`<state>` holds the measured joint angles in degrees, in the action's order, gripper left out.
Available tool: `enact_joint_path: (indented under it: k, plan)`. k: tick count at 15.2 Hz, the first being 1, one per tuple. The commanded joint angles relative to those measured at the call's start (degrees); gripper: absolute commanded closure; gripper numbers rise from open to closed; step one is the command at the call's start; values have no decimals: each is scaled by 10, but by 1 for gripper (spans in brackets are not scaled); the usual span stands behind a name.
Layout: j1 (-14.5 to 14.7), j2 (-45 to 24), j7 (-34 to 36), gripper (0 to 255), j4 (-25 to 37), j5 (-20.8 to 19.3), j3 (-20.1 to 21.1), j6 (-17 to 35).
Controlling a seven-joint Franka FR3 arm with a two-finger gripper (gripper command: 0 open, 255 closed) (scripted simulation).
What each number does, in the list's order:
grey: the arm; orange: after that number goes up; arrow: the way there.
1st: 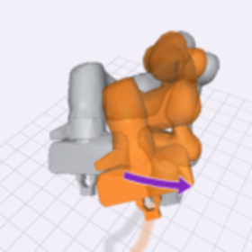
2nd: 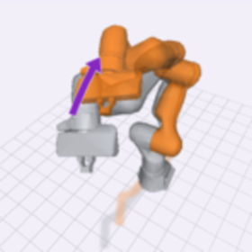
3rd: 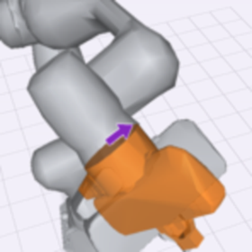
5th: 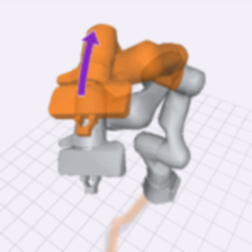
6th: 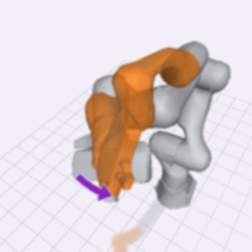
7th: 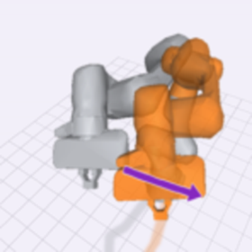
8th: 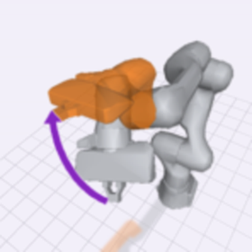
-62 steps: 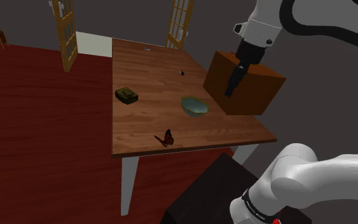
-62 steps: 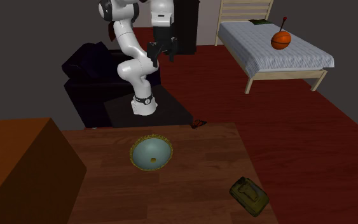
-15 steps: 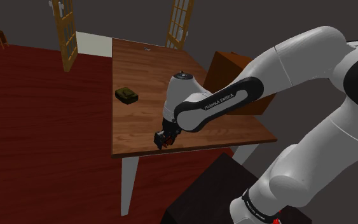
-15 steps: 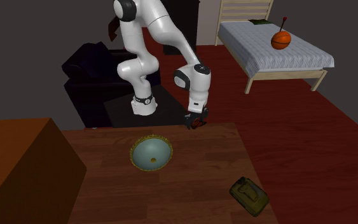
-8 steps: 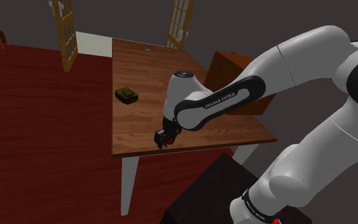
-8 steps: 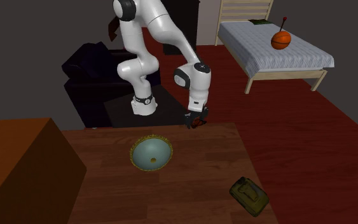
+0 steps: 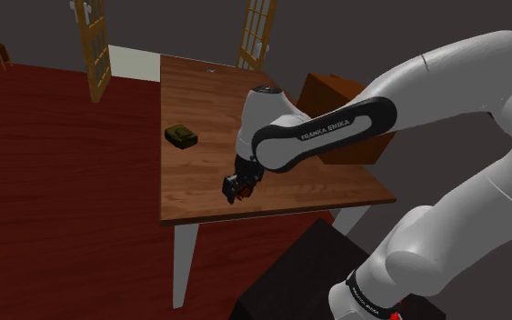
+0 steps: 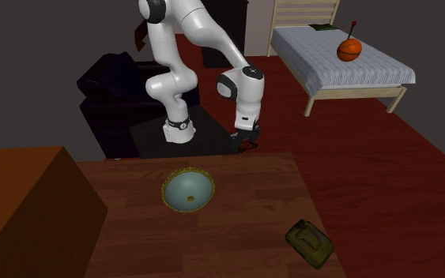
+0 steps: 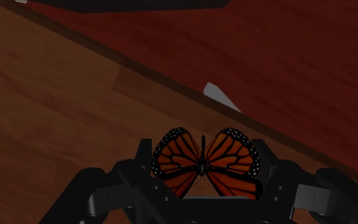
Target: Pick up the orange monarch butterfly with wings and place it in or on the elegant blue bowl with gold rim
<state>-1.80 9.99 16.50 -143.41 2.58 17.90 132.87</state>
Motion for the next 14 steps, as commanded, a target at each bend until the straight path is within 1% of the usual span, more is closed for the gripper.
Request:
enact_joint_path:
  k: [1,14]
  plan:
    - [1,14,-5,255,6,4,-2,-19]
    - [3,70,-17,255,61,16,-12,-129]
